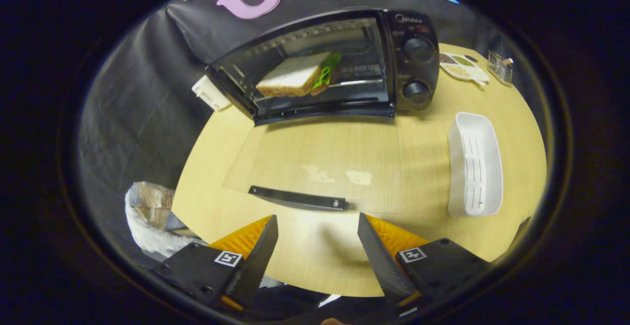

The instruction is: Open the toaster oven, put the food inside, and close the toaster oven door.

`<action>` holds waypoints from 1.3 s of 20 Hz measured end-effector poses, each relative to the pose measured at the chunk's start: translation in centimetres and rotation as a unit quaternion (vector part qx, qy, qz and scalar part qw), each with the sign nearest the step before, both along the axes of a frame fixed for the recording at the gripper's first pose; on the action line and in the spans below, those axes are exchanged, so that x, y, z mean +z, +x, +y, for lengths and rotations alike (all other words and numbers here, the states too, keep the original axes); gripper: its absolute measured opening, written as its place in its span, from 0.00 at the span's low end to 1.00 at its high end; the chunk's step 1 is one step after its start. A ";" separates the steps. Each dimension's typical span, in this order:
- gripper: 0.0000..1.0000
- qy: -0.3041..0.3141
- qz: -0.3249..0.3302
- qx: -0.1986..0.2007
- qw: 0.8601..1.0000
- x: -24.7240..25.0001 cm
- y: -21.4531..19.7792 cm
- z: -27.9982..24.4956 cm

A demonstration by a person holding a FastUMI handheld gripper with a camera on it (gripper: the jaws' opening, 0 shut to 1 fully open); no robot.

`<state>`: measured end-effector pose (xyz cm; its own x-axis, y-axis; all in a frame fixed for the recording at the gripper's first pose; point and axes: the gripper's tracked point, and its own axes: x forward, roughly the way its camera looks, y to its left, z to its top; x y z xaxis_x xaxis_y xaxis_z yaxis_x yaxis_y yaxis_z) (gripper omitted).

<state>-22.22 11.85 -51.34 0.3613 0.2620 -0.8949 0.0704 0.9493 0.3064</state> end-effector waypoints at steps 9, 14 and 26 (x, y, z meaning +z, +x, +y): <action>0.99 -0.008 0.014 0.012 1.000 -1.2 0.7 -0.8; 0.99 0.004 -0.010 0.005 1.000 1.0 1.5 -0.9; 0.99 0.016 -0.107 -0.039 0.993 7.4 9.1 -3.0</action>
